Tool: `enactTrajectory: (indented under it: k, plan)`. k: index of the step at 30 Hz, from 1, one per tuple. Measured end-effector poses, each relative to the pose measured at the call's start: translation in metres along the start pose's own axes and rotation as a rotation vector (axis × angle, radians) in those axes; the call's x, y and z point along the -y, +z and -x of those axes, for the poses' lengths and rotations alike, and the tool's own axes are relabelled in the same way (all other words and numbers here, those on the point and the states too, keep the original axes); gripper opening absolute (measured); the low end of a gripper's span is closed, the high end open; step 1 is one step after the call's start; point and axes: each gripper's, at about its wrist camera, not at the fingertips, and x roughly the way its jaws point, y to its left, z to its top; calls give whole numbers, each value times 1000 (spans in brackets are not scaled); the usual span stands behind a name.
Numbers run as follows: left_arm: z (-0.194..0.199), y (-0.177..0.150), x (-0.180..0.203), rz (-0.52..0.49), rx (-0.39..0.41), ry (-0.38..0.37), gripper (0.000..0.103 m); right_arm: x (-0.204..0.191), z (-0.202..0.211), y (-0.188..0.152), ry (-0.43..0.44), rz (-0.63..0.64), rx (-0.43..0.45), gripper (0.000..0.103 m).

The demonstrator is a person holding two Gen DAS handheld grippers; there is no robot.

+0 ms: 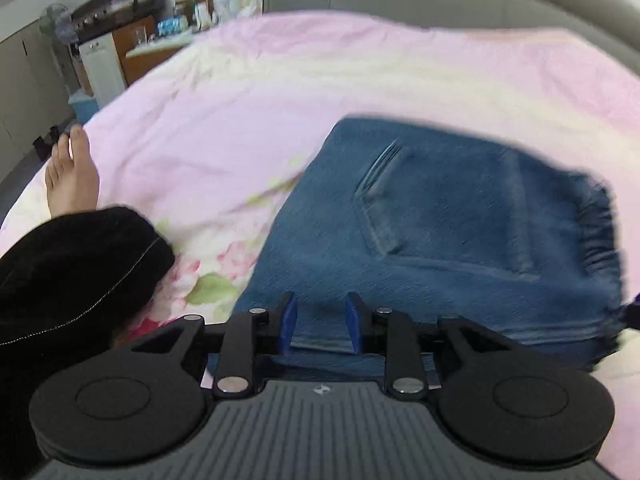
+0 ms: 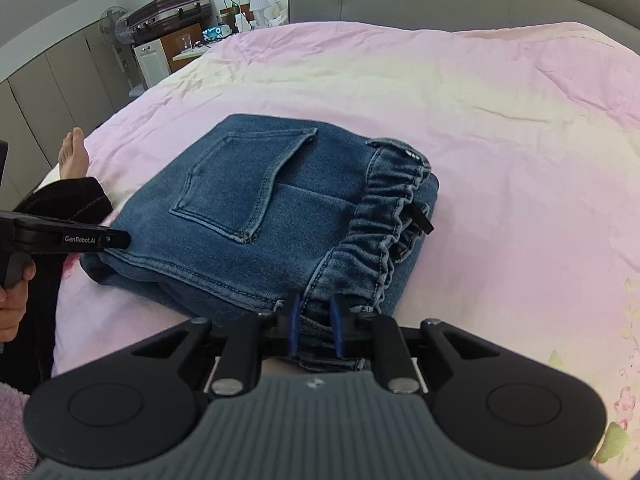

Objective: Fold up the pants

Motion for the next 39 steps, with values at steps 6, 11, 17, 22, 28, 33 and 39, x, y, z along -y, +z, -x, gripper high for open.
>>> enactTrajectory:
  k: [6, 11, 17, 22, 28, 33, 39]
  plan:
    - [84, 17, 50, -30, 209, -54, 49, 5, 79, 22, -23, 10, 141, 61]
    - [153, 30, 87, -88, 381, -95, 78, 6, 170, 36, -62, 63, 305, 82]
    - [219, 13, 131, -176, 577, -56, 98, 4, 263, 11, -184, 85, 485, 98]
    - [245, -11, 156, -200, 656, -65, 101, 5, 300, -31, -244, 66, 506, 98]
    - [256, -39, 163, -190, 627, -128, 101, 10, 322, -74, -256, -24, 497, 98]
    - [253, -67, 157, -153, 587, -162, 101, 8, 328, -104, -291, -86, 510, 98]
    - [231, -93, 161, -187, 515, -118, 101, 1, 322, -136, -255, -94, 510, 98]
